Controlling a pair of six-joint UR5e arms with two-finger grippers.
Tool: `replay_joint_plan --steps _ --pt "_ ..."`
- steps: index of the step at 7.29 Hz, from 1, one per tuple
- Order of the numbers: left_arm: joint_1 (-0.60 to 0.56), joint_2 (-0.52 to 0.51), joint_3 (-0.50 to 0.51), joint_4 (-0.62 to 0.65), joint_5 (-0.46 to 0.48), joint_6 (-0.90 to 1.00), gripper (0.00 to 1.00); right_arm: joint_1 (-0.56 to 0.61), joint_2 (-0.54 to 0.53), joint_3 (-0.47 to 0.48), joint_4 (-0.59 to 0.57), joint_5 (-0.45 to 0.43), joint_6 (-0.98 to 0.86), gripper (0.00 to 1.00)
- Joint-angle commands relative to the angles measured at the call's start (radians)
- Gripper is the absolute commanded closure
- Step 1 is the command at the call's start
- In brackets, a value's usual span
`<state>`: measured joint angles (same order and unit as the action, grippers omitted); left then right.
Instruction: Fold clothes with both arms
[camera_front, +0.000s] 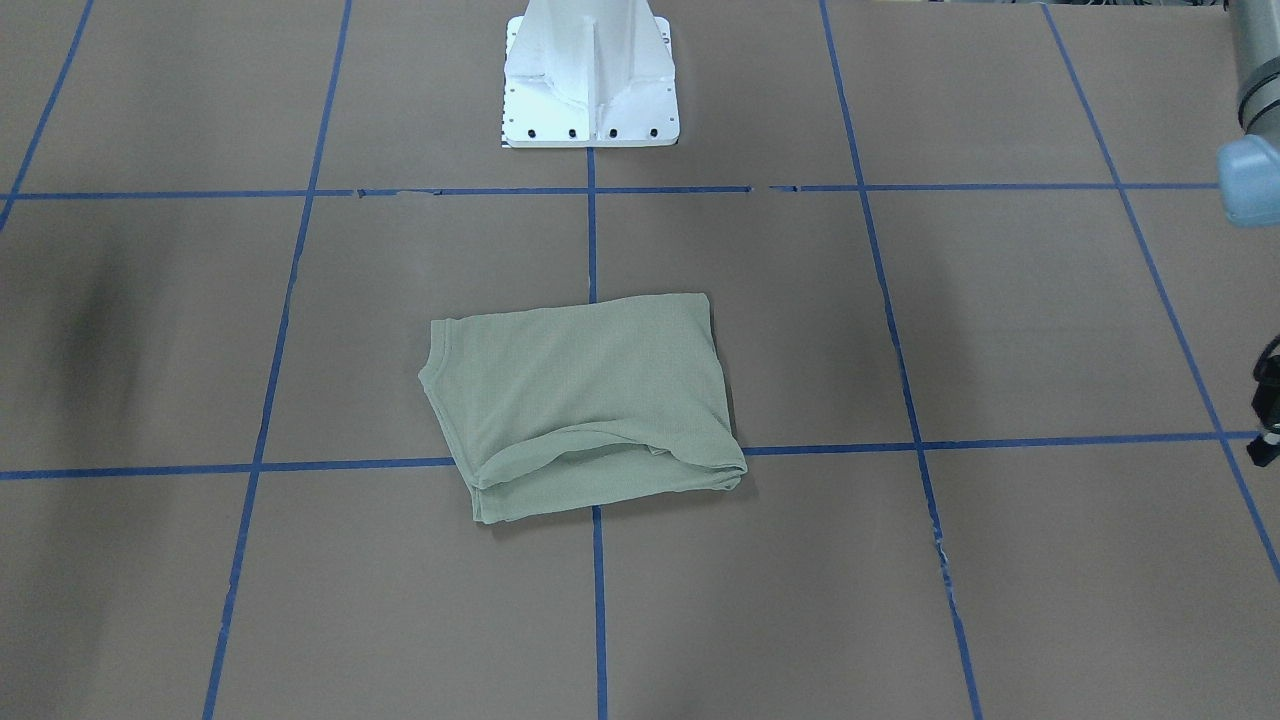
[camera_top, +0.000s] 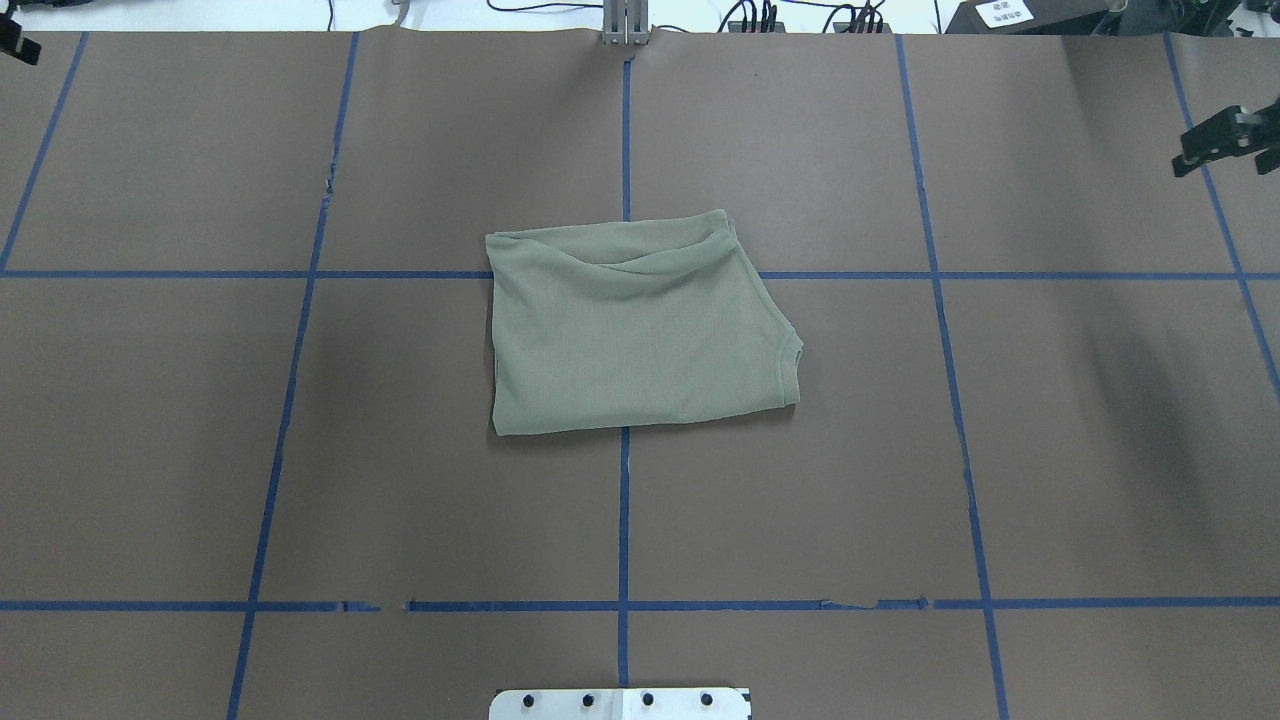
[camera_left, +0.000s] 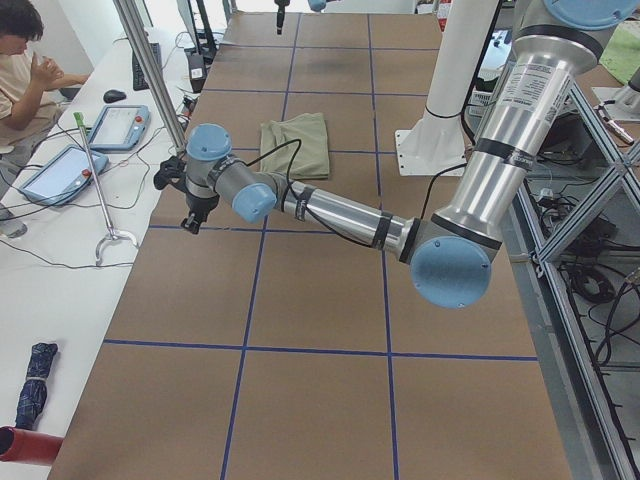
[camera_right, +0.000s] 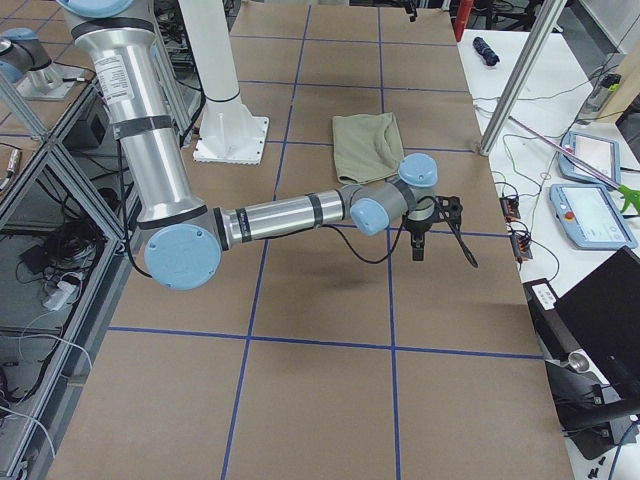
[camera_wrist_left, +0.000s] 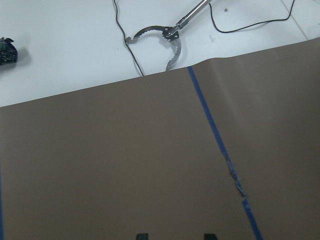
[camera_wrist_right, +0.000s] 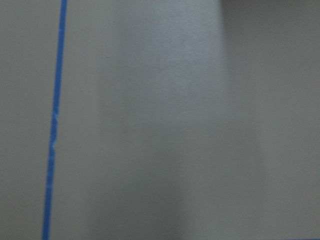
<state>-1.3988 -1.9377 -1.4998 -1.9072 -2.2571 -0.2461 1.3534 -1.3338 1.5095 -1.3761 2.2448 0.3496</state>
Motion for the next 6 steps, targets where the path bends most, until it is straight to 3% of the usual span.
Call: replay_joint_plan --steps 1,3,6 --pt "-0.072 0.028 0.001 0.153 -0.085 0.16 0.52 0.073 0.025 -0.002 -0.225 0.034 -0.225 0.0" --pt "-0.085 0.115 -0.008 0.149 -0.117 0.172 0.0 0.075 0.019 -0.026 -0.224 0.079 -0.164 0.0" --pt "-0.085 0.146 -0.083 0.148 -0.108 0.074 0.0 0.073 -0.008 -0.039 -0.192 0.075 -0.144 0.0"
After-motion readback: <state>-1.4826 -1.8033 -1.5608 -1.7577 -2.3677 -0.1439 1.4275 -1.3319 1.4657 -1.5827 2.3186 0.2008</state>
